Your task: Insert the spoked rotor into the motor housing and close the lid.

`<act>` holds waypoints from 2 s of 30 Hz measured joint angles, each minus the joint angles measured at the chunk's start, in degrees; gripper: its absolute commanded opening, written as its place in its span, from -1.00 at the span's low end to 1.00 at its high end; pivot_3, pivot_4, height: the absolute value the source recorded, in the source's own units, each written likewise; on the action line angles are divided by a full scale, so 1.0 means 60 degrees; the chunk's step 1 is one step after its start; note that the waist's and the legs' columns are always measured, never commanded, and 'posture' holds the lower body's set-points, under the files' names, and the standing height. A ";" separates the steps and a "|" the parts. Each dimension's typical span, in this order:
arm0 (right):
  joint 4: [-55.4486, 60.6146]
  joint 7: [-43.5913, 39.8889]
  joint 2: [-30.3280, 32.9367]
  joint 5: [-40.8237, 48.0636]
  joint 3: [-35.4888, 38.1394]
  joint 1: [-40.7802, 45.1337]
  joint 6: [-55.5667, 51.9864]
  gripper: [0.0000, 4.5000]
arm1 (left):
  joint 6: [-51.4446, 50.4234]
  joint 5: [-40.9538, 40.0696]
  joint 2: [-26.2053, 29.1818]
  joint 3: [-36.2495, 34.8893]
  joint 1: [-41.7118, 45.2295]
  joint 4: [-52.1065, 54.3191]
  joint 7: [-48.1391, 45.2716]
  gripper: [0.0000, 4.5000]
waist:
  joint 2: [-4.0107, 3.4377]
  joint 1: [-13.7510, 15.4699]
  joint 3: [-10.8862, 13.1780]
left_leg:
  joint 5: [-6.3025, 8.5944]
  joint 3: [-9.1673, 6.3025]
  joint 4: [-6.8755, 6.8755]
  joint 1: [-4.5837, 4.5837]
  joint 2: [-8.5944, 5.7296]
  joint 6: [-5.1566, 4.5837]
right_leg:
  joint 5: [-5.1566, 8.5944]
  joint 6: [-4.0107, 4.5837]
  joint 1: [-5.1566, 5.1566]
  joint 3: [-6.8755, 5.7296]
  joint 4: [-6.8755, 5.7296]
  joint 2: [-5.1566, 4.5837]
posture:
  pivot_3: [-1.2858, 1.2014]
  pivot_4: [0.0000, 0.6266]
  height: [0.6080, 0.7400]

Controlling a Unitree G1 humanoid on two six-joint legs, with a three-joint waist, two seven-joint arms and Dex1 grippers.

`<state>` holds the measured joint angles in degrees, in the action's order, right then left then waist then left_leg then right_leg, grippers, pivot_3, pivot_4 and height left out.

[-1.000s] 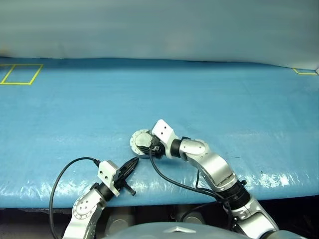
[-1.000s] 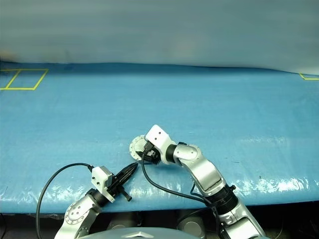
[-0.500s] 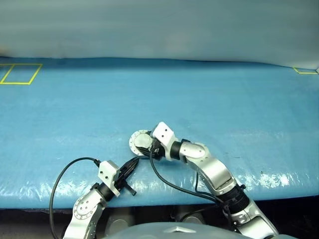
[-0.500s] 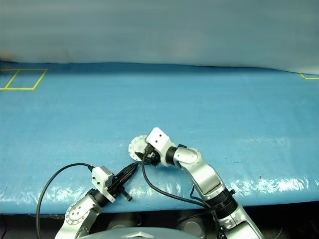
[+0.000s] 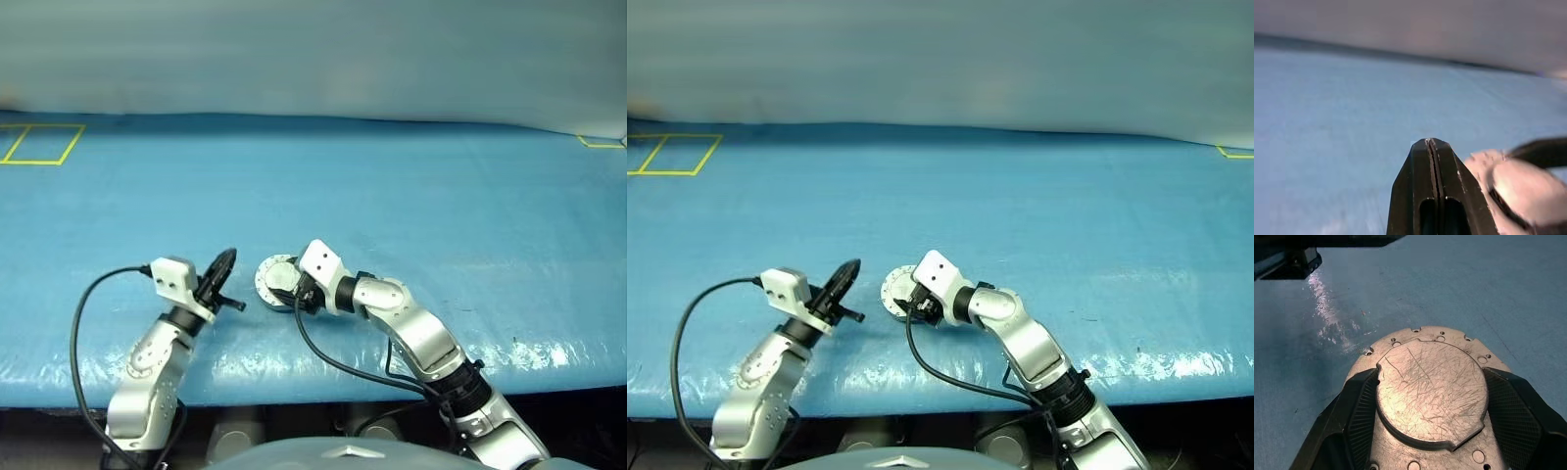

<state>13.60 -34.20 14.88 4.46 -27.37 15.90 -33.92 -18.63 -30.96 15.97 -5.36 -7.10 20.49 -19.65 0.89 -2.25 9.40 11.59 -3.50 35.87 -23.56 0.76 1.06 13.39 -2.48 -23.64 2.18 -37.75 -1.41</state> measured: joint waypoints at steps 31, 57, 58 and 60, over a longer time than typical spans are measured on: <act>0.0041 0.0125 -0.0039 0.0072 0.0038 -0.0013 -0.0492 0.34 | -0.5966 -0.0865 0.3916 0.1939 0.4179 -0.2065 -0.3828 -1.00 | 0.0021 0.0029 -0.0024 | 0.0002 0.0001 -0.0002 0.0026 -0.0003 0.0000 | 0.0004 0.0006 0.0020 0.0016 -0.0007 0.0005 | 0.03 -0.52 1.00; 0.1003 -0.0175 0.0664 0.0685 0.0789 -0.1128 -0.0709 0.99 | -0.5955 0.0045 0.3545 0.2361 0.4441 -0.2279 -0.4444 -1.00 | 0.0028 0.0069 -0.0155 | 0.0012 -0.0003 -0.0011 0.0096 -0.0024 -0.0007 | 0.0022 -0.0005 0.0055 0.0020 0.0008 -0.0020 | 0.03 -0.52 1.00; 0.1203 -0.0235 0.0785 0.0896 0.0998 -0.1345 -0.0803 0.99 | -0.5955 0.0060 0.3548 0.2362 0.4434 -0.2263 -0.4444 -1.00 | 0.0028 0.0069 -0.0155 | 0.0013 -0.0001 -0.0011 0.0104 -0.0023 -0.0005 | 0.0023 -0.0005 0.0060 0.0021 0.0008 -0.0026 | 0.03 -0.52 1.00; 0.1498 -0.0389 0.0973 0.1368 0.1547 -0.1804 -0.1132 0.99 | -0.5968 0.0107 0.3582 0.2348 0.4395 -0.2240 -0.4441 -1.00 | 0.0032 0.0074 -0.0155 | 0.0014 -0.0002 -0.0011 0.0109 -0.0021 -0.0005 | 0.0024 -0.0004 0.0063 0.0019 0.0009 -0.0030 | 0.03 -0.52 1.00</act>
<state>22.59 -36.54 20.72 12.67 -18.09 5.08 -40.71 -54.43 -30.31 37.47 8.73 19.27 7.06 -46.30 1.08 -1.81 8.47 11.67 -3.51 35.80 -22.91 0.64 1.03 13.54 -2.50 -23.26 2.29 -37.70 -1.59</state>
